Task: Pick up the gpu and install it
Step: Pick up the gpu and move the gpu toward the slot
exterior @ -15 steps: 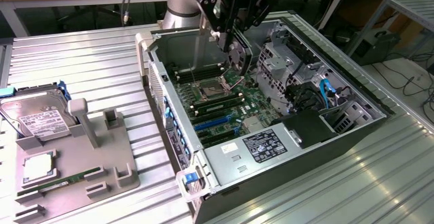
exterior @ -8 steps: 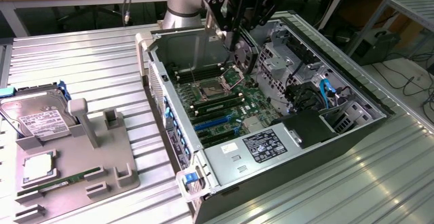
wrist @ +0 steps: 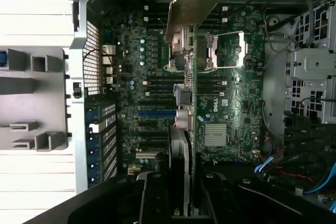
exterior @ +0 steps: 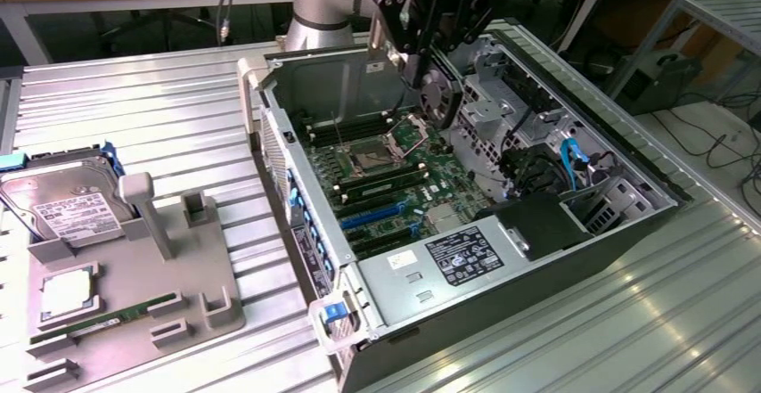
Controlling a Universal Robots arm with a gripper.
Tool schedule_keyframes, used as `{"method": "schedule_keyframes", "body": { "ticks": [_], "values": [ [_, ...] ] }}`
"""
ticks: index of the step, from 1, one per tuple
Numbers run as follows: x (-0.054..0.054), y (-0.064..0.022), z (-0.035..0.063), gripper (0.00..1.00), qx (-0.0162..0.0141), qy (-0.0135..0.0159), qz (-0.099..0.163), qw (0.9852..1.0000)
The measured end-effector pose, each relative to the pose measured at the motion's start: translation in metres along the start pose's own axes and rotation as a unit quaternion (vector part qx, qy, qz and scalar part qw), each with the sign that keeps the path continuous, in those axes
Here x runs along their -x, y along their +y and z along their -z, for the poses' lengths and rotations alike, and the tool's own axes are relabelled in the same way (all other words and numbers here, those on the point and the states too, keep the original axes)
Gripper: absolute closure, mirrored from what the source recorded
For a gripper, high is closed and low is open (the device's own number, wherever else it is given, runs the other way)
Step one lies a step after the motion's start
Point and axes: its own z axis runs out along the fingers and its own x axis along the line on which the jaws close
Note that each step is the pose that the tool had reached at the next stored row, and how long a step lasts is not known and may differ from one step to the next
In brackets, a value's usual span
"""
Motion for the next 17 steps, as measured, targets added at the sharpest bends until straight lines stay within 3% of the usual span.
{"method": "schedule_keyframes", "body": {
  "ticks": [17],
  "values": [
    [0.028,-0.0001,-0.0006,0.73,0.0,0.0,0.0,1.0]
  ]
}}
